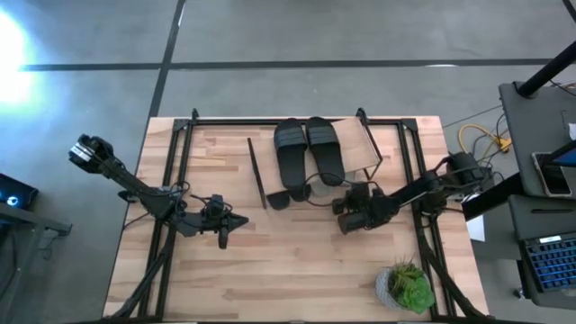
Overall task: Pick and place slides into the shelf
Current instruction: Return to Home Position
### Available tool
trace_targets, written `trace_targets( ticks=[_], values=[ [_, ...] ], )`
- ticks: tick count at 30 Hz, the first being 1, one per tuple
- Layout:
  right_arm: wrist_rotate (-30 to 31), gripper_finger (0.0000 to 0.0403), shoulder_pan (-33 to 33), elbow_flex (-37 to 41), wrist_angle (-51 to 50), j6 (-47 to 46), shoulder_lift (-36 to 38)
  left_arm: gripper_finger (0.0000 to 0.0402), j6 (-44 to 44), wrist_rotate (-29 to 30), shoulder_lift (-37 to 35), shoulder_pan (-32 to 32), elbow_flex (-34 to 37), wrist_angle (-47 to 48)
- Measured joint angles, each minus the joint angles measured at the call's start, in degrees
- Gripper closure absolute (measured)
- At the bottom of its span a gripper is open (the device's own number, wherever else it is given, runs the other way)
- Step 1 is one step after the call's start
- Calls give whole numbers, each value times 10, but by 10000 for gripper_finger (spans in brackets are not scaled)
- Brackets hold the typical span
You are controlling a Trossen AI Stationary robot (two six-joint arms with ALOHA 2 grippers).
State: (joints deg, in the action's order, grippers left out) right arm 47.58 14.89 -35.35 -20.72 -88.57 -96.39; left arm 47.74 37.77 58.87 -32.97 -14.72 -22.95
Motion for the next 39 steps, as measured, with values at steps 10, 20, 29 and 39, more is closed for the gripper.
trace_targets(
  ticks=[10,20,29,39],
  values=[
    [-43,394,85,-46,-1,53,68,402,0,-1,0,0,-1,-1],
    [1,394,256,-170,-1,211,204,402,1,1,0,0,-2,-19],
    [-5,394,288,-200,147,389,291,402,-69,-181,-12,53,-28,-213],
    [-570,394,6,-120,599,584,198,402,-203,-298,-9,183,-114,-180]
  ],
)
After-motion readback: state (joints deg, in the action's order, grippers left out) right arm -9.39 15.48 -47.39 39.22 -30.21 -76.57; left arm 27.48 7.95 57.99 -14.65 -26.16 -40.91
